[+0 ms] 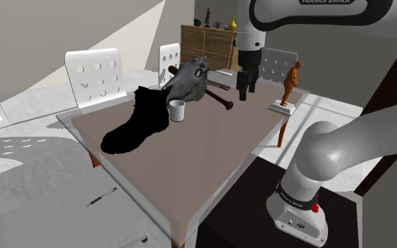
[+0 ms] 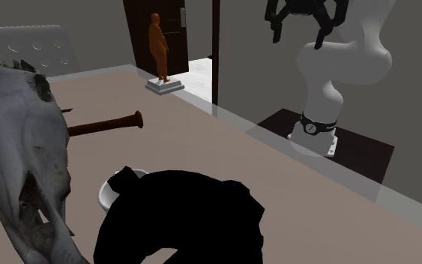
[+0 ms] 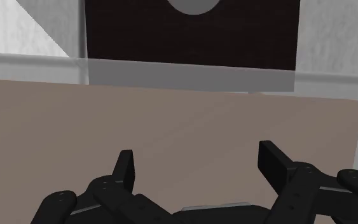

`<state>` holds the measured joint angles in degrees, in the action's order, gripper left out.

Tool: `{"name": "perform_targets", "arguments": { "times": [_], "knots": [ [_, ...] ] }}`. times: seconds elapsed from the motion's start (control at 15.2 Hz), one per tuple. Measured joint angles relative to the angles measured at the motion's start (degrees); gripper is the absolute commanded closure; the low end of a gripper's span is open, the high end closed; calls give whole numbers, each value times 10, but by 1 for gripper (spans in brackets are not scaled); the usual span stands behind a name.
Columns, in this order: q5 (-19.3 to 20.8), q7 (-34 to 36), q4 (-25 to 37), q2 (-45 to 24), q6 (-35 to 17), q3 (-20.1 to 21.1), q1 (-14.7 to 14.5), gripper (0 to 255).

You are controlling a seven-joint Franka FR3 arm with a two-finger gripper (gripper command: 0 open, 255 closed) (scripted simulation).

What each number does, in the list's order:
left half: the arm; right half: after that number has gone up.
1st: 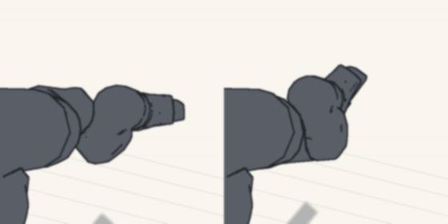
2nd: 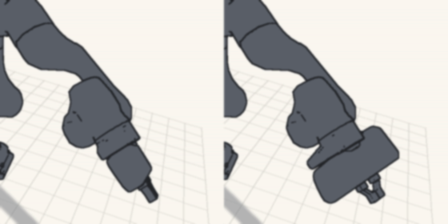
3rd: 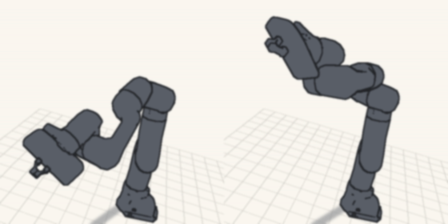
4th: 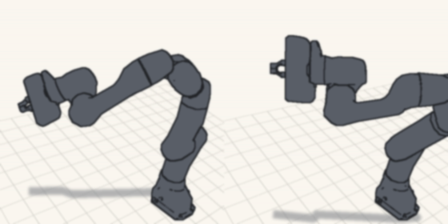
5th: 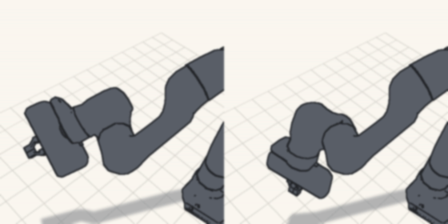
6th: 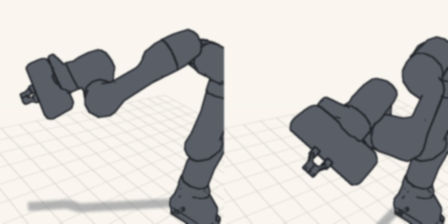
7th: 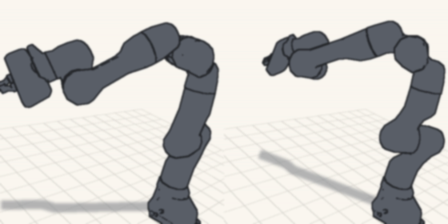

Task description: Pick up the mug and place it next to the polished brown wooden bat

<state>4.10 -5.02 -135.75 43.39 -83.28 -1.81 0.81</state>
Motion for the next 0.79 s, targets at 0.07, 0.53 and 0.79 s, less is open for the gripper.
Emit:
{"name": "perform_targets", "arguments": {
  "times": [0.07,0.53,0.79],
  "knots": [
    [0,0,0,0,0,0,0,0],
    [8,-19,8,-98,-116,-13,-5,0],
    [8,-29,24,-172,-191,-18,-10,0]
  ]
}}
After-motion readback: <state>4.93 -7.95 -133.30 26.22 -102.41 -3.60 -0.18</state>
